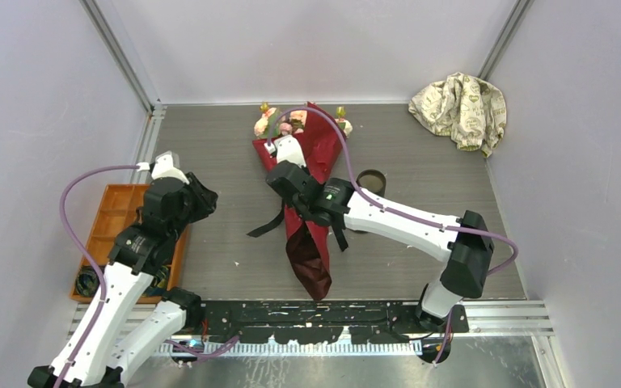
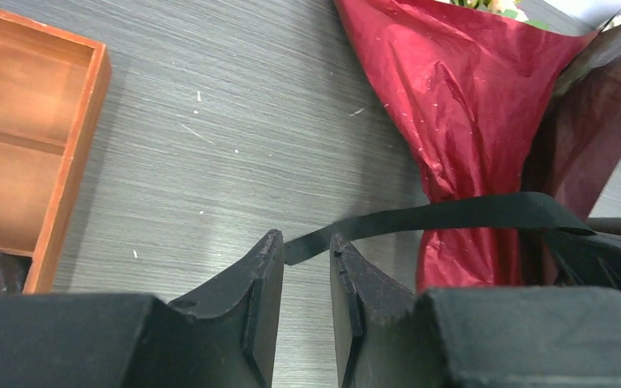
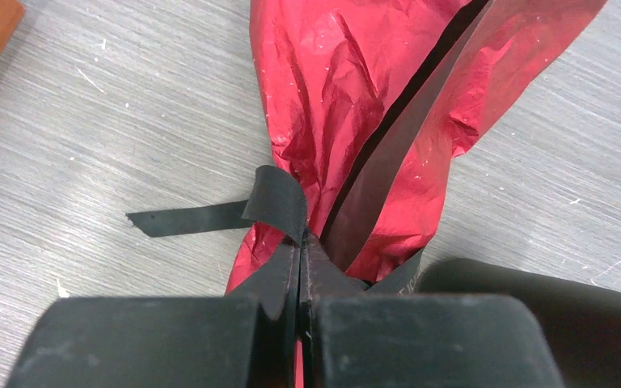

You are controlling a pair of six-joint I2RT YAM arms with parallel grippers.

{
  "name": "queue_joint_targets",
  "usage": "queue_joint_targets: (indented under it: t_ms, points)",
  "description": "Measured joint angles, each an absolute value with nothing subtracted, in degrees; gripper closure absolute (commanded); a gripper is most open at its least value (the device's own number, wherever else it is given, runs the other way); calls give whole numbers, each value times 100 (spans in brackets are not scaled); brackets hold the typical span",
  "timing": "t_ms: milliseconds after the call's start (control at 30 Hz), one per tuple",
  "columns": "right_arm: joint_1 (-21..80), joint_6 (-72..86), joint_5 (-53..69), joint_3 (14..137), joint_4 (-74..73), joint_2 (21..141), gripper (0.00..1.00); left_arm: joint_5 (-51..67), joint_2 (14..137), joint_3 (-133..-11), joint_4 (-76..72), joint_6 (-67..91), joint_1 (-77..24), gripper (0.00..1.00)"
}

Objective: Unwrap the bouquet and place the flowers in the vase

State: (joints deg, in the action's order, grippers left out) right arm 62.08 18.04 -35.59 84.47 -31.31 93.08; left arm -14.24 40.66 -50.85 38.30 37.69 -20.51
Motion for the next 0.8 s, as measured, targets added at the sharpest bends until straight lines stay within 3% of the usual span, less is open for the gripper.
queue_joint_targets:
  t_ms: [667, 800]
  points:
    - [5876, 1944, -2858, 8536, -3015, 10230, 83, -1170, 4285, -4971, 3559, 3634, -2053, 71]
    - [5852, 1944, -2742, 8718, -3017, 10429, 88, -1173, 4289, -4915, 3542, 3570, -2053, 71]
